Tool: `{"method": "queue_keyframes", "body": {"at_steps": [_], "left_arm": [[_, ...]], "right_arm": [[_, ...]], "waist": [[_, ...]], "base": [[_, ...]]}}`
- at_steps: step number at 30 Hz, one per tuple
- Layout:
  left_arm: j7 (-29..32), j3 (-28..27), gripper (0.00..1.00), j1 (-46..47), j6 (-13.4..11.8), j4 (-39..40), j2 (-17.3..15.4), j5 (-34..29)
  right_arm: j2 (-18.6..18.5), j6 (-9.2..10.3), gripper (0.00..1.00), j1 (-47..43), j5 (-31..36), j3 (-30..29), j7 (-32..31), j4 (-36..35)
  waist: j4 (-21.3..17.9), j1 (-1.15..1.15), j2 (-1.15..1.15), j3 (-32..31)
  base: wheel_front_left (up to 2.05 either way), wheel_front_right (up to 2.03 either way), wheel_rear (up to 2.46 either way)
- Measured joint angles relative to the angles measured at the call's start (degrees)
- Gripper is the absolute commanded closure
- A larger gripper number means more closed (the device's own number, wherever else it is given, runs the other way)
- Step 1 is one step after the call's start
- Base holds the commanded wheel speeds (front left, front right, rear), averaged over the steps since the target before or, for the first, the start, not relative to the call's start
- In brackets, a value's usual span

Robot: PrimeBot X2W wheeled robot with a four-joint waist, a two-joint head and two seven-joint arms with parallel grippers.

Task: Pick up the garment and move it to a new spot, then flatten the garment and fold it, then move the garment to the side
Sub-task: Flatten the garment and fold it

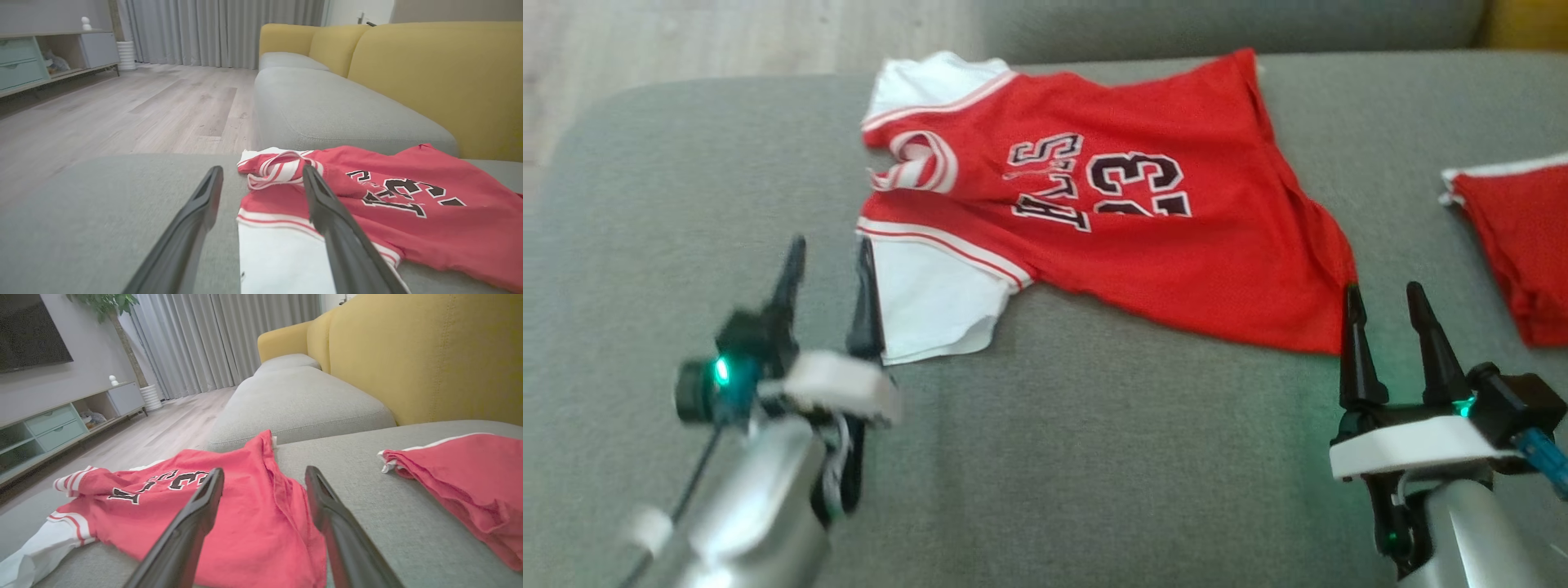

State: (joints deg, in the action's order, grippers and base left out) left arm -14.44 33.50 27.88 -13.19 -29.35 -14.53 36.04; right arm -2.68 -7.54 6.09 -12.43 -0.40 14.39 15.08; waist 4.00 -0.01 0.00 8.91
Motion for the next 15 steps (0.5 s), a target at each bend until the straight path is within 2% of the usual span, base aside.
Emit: {"method": "queue_keyframes", "body": {"at_steps": [6,15], "left_arm": [[-0.01,-4.42,0.0,-9.35,-0.75,6.22,2.22,-3.18],[-0.01,-7.8,0.0,-10.72,1.33,6.61,4.27,-7.23]], "right_arm": [[0.01,0.0,0.0,-0.55,0.52,-0.18,0.0,-0.22],[0.01,0.0,0.0,-1.12,0.83,0.14,0.0,-0.26]], "waist": [[2.03,-0.01,0.0,-1.73],[1.0,0.0,0.0,-1.43]], "base": [[0.0,0.0,0.0],[0.0,0.0,0.0]]}}
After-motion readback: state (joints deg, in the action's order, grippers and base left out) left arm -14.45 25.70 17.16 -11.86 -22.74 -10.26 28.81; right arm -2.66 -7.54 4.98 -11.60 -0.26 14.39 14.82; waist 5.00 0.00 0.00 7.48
